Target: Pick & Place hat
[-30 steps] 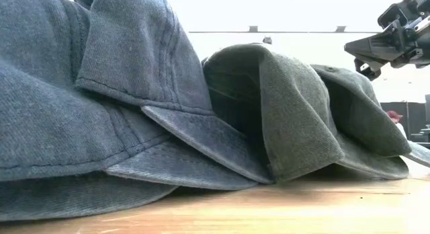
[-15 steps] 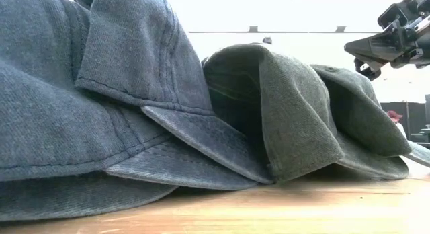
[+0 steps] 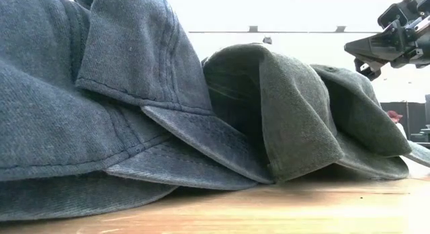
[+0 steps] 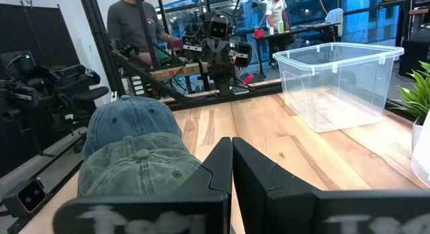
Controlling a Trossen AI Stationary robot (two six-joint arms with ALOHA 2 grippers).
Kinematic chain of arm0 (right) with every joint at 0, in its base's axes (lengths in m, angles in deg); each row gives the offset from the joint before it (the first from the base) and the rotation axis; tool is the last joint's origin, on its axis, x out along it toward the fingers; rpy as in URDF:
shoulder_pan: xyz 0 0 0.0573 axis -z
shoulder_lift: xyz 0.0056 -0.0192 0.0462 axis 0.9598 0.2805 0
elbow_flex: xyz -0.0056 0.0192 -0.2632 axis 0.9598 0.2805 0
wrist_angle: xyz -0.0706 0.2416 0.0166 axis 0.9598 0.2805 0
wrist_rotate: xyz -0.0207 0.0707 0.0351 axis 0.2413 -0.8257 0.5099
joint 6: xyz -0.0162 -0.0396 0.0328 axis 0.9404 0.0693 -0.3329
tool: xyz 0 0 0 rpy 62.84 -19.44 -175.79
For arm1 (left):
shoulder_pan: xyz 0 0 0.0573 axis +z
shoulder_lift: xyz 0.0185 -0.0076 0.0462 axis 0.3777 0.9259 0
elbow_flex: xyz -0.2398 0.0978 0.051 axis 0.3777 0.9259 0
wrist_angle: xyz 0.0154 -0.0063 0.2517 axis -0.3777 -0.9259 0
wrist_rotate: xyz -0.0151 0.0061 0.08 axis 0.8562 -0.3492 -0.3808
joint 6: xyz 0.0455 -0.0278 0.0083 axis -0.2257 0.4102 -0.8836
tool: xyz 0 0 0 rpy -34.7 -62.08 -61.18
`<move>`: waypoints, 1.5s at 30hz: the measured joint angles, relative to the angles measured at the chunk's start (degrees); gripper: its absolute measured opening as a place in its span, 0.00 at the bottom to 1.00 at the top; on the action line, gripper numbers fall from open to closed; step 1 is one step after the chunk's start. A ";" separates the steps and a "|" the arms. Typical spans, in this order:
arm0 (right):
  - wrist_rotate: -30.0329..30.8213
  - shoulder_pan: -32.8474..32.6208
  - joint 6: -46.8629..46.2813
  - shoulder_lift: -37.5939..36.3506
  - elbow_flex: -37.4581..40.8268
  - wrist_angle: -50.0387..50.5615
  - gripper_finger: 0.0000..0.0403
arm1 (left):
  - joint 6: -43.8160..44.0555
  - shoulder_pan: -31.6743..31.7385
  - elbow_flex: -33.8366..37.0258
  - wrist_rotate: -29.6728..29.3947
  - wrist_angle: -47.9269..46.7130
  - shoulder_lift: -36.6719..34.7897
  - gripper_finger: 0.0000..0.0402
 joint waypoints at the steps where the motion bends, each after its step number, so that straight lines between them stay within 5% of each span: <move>1: 0.00 0.01 0.01 0.00 0.00 0.00 0.02 | 0.00 0.00 -0.01 0.01 -0.01 0.00 0.00; 27: 0.02 0.00 -0.86 0.00 0.00 -0.31 0.02 | -0.29 0.02 -0.02 -0.16 -0.07 -0.02 0.00; 32: 0.07 0.02 -11.70 -0.02 0.00 -0.83 0.02 | -0.55 0.11 -0.02 -8.88 0.40 0.12 0.00; 39: 0.36 0.00 -28.91 -0.02 -0.02 -2.17 0.02 | -0.50 0.11 -0.02 -9.48 1.18 0.31 0.00; 45: 6.54 0.02 -50.70 0.51 -0.02 -2.37 0.02 | 0.65 0.11 -0.02 -9.89 3.48 0.40 0.00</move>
